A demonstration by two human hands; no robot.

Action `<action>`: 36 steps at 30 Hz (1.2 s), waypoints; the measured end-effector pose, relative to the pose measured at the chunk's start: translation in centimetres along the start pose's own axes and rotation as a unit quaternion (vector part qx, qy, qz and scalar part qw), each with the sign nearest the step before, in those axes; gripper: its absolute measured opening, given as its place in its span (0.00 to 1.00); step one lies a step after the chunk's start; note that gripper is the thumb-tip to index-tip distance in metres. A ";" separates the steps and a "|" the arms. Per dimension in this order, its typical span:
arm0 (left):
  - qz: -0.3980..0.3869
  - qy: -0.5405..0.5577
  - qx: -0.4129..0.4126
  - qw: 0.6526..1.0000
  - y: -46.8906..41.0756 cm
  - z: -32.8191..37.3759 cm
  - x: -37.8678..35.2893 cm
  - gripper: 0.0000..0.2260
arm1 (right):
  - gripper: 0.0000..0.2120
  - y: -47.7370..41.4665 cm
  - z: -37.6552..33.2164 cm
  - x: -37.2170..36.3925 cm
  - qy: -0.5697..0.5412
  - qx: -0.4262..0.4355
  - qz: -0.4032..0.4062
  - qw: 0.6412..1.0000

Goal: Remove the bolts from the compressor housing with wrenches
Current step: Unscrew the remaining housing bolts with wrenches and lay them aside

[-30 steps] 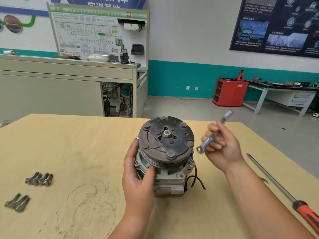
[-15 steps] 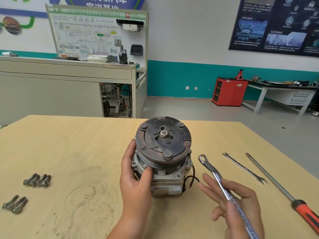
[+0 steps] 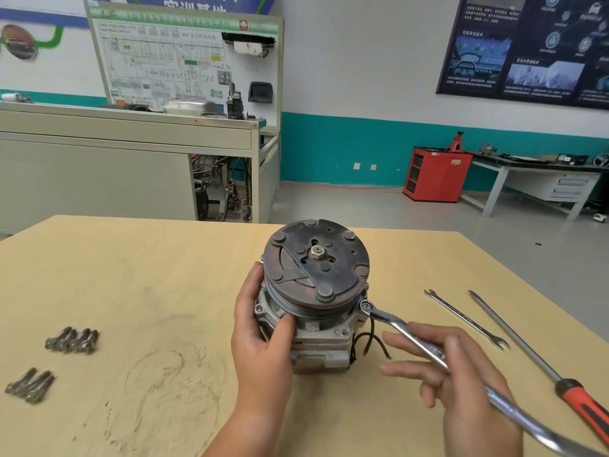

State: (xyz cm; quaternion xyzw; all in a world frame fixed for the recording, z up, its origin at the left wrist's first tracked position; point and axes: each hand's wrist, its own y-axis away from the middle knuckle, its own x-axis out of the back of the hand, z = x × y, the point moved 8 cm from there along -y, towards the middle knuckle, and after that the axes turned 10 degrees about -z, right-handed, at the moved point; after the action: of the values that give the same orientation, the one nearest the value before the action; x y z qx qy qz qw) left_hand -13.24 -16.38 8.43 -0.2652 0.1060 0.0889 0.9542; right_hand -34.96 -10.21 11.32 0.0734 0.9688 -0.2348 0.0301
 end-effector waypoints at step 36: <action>0.000 -0.014 -0.004 1.000 -0.1 0.0 0.2 0.23 | 0.33 -7.5 2.4 2.1 -0.192 0.015 -0.045 0.980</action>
State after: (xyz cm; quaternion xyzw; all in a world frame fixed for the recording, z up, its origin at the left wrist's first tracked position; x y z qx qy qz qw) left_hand -13.04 -16.46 8.39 -0.2683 0.0927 0.0933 0.9543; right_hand -38.13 -17.65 12.40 -0.0162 0.9439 -0.2596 0.2035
